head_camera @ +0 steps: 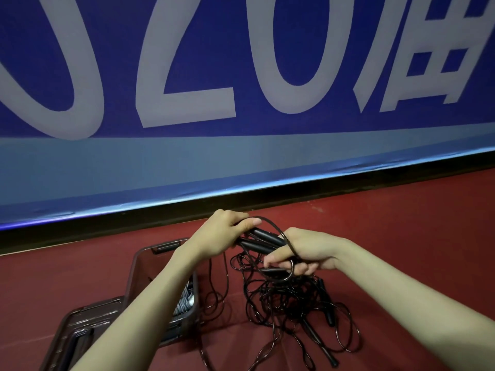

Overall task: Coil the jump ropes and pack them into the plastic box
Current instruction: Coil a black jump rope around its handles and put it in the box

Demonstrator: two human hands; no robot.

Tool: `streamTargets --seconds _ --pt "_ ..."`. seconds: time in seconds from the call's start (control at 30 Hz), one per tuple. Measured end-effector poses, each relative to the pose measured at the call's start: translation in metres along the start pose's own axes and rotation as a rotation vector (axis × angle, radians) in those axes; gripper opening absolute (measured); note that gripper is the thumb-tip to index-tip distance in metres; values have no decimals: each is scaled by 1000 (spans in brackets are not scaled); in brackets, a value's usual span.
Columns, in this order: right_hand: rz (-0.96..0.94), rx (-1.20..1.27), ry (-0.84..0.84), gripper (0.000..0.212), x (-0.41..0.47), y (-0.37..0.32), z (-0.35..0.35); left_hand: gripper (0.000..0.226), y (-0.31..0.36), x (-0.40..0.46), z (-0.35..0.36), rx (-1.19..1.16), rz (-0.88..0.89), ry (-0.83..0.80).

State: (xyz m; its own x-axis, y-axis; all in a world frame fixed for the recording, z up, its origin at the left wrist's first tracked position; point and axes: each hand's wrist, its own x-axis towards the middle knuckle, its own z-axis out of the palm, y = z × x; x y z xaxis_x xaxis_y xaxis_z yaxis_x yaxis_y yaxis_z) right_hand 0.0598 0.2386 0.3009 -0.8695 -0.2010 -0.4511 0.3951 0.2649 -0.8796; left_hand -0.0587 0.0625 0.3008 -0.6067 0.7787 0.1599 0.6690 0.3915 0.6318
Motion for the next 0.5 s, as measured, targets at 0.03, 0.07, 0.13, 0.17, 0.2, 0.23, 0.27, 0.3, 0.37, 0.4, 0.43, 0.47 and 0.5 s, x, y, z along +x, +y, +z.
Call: streamTargets --seconds 0.03,0.07,0.13,0.17,0.2,0.23,0.27,0.3,0.37,0.4,0.43,0.47,0.5 --pt "-4 53 -29 8 0 0 -1 56 0 0 0 -37 -8 -3" --pt "-14 110 -53 12 0 -1 -2 56 0 0 -1 -60 -21 -7" --pt "-46 231 -77 21 1 -3 -6 54 -1 0 -1 -87 -46 -7" --pt "-62 282 -77 25 1 -3 -7 54 -1 1 0 -108 -68 -5" --pt "-77 323 -72 30 2 -5 -7 54 -2 1 -1 -128 -90 0" --pt "-93 353 -60 35 3 -5 -7 54 -2 1 -1 -148 -114 6" --pt "-110 378 -42 37 4 -5 -6 53 -2 1 -1 -163 -134 14" --pt "-134 401 -22 38 4 -5 -6 53 -2 2 -2 -171 -151 23" --pt "-202 462 3 37 3 -4 -5 54 -2 2 -4 -178 -189 50" --pt "-242 490 1 38 3 -4 -5 54 -3 2 -5 -190 -213 65" --pt "-278 509 -16 40 2 -4 -6 54 -5 2 -6 -208 -237 74" --pt "-311 522 -47 40 1 -3 -6 56 -6 2 -7 -230 -256 75" --pt "-335 530 -84 40 0 -2 -7 57 -7 2 -9 -250 -272 73"
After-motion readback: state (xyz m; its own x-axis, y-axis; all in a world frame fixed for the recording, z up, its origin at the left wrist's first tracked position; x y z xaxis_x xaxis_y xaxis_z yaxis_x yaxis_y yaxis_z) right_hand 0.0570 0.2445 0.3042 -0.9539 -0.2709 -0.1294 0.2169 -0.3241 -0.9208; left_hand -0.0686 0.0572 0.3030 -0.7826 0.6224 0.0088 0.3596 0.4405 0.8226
